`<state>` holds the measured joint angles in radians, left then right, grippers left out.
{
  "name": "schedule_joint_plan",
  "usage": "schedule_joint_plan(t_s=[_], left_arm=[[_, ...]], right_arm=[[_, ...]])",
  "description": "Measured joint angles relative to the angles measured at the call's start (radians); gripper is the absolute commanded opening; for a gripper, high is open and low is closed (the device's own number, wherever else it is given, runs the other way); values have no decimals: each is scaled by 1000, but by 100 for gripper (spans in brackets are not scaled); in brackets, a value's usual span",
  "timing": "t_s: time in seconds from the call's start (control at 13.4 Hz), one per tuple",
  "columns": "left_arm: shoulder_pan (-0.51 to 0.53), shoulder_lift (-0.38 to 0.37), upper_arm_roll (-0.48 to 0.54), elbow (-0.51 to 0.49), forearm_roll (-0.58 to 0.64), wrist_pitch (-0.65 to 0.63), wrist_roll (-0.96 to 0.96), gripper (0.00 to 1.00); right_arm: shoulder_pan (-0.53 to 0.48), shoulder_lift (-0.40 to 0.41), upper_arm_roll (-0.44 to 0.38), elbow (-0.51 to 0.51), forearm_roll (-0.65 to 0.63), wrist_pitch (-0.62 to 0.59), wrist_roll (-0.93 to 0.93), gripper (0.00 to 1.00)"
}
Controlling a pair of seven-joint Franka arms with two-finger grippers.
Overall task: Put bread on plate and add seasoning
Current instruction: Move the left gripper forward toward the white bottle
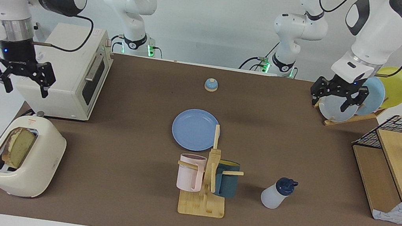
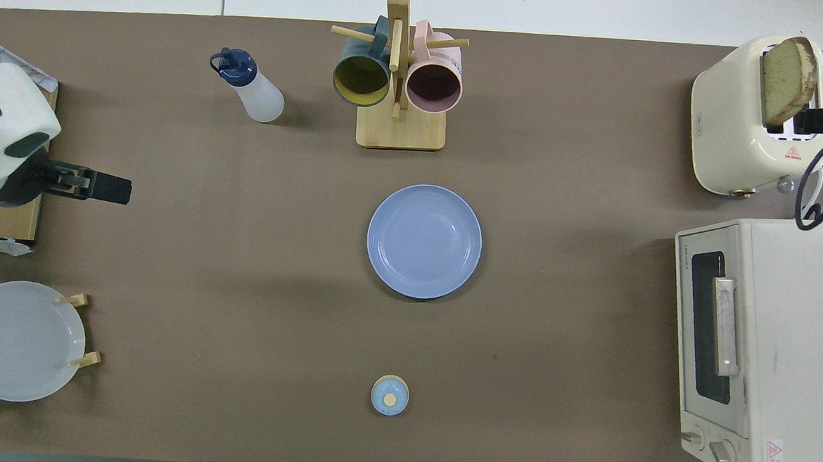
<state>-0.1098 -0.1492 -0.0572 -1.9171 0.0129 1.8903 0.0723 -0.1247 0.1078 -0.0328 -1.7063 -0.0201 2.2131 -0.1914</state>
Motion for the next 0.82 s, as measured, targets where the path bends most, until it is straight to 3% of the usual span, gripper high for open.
schedule_joint_plan(t_s=[0.22, 0.3, 0.6, 0.82], left_arm=[[-45, -62, -1, -178, 0, 205, -12, 100], [-64, -70, -2, -225, 0, 275, -28, 100], [-134, -71, -4, -408, 0, 598, -111, 100], [-142, -48, -3, -528, 0, 861, -126, 100]], right_arm=[[1, 110, 5, 60, 0, 81, 0, 100], [1, 133, 7, 79, 0, 95, 0, 95], [-2, 183, 5, 110, 0, 136, 0, 92], [-3, 213, 4, 117, -1, 169, -11, 81]])
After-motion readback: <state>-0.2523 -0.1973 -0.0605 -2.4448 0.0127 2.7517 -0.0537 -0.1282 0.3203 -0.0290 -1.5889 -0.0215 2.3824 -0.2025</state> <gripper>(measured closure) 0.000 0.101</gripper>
